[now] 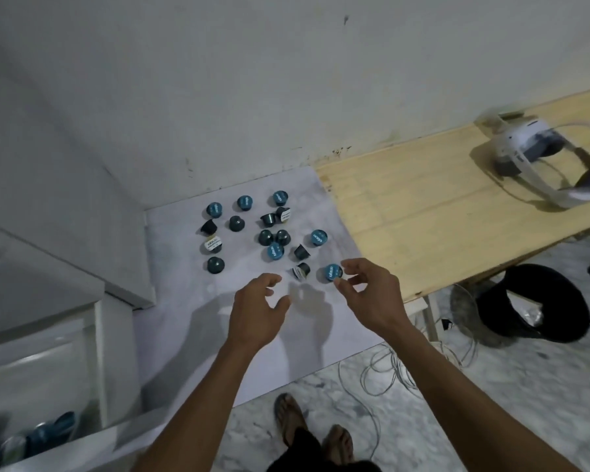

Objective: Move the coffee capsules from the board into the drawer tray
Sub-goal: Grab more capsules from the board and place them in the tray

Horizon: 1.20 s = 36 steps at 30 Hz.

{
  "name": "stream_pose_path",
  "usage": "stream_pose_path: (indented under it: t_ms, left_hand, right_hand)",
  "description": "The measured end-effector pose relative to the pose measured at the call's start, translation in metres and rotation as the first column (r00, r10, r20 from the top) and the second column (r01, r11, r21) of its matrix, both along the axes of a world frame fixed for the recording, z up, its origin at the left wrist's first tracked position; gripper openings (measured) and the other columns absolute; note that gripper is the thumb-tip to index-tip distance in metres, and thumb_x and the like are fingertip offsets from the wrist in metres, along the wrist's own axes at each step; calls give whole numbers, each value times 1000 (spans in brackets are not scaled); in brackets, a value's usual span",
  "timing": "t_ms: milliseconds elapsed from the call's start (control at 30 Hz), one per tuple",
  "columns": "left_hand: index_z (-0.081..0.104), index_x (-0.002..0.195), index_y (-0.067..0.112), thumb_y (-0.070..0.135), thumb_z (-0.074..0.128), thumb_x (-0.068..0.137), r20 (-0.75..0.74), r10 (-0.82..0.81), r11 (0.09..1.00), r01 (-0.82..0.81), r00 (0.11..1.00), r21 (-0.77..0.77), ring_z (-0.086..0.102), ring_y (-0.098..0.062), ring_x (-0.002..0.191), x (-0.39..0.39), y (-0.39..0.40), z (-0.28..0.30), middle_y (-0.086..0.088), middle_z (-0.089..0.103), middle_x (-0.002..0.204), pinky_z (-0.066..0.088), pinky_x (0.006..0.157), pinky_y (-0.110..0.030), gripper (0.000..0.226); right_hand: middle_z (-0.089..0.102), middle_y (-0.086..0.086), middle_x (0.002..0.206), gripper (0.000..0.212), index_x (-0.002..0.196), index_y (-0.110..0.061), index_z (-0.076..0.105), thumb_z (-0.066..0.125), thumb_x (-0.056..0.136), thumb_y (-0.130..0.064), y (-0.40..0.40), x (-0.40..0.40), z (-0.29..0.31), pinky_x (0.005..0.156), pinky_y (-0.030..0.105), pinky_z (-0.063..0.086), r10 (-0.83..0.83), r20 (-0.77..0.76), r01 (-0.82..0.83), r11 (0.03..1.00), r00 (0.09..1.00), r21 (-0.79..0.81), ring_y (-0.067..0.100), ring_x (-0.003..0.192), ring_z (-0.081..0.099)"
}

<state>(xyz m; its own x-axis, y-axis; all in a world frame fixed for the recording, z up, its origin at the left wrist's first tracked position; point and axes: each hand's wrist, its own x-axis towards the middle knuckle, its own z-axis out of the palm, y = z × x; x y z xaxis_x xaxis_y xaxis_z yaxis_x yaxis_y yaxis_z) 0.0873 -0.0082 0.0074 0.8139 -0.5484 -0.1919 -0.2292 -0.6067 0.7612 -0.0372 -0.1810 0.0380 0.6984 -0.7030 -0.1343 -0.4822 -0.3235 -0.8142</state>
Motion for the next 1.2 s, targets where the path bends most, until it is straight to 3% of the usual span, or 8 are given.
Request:
stream_pose_path:
  t_ms: [100,167,233,467,567,733,900,1200]
  left_hand:
    - [56,124,20,28,74,83,-1,36,999,-36,999,9,57,-15,110,6,-24,-19,-1,62,122,52,90,-38,45]
    - [53,129,19,29,73,84,9,21,1000,-21,1000,17,54,-15,114,6,-38,-32,-1,58,127,46,88,-29,50]
    - [51,131,20,31,73,83,10,23,999,-24,1000,24,53,-13,112,5,-47,-43,-1,56,130,41,85,-24,54]
    - [52,131,17,36,75,82,75,140,990,-139,987,-20,46,-19,125,-3,-74,-75,-3,57,132,40,101,-31,58]
    - [53,127,17,35,75,81,120,170,985,-168,978,-23,50,-21,120,-9,-81,-83,-3,61,125,45,99,-43,53]
    - [55,117,19,30,75,82,152,222,975,-217,963,-48,54,-24,110,-14,-89,-89,-1,64,113,48,93,-48,42]
    - [58,109,17,24,72,80,222,200,980,-190,954,-68,56,-23,100,-14,-90,-93,1,65,103,48,87,-47,33]
    - [66,119,9,23,74,83,318,94,995,-86,943,-41,61,-23,97,-13,-84,-94,-8,66,109,52,85,-35,39]
  right_hand:
    - [69,-6,108,27,111,-23,67,73,85,-22,-13,9,-23,70,18,46,6,-55,-9,999,998,-46,9,89,62]
    - [68,-3,113,29,112,-21,67,73,84,-20,-21,14,-35,77,23,44,14,-87,-22,996,996,-91,13,96,61]
    - [68,-2,115,29,111,-19,68,73,83,-17,-25,17,-47,81,21,40,52,-109,-65,990,993,-127,17,102,60]
    - [58,6,131,38,116,-17,64,76,80,-22,-44,24,-96,89,28,42,211,-130,-234,952,969,-197,27,119,52]
    - [61,5,127,34,112,-15,65,76,81,-23,-47,25,-111,86,30,47,239,-81,-252,935,968,-251,28,115,54]
    - [67,1,115,28,105,-17,65,76,81,-24,-53,23,-129,79,39,53,254,-7,-244,919,967,-309,27,102,58]
    - [70,3,107,24,101,-14,67,74,80,-23,-54,23,-135,74,43,53,269,49,-235,905,962,-354,28,96,59]
    - [70,1,104,20,99,-14,66,69,83,-26,-62,26,-147,71,44,50,307,114,-236,880,945,-412,27,91,60]
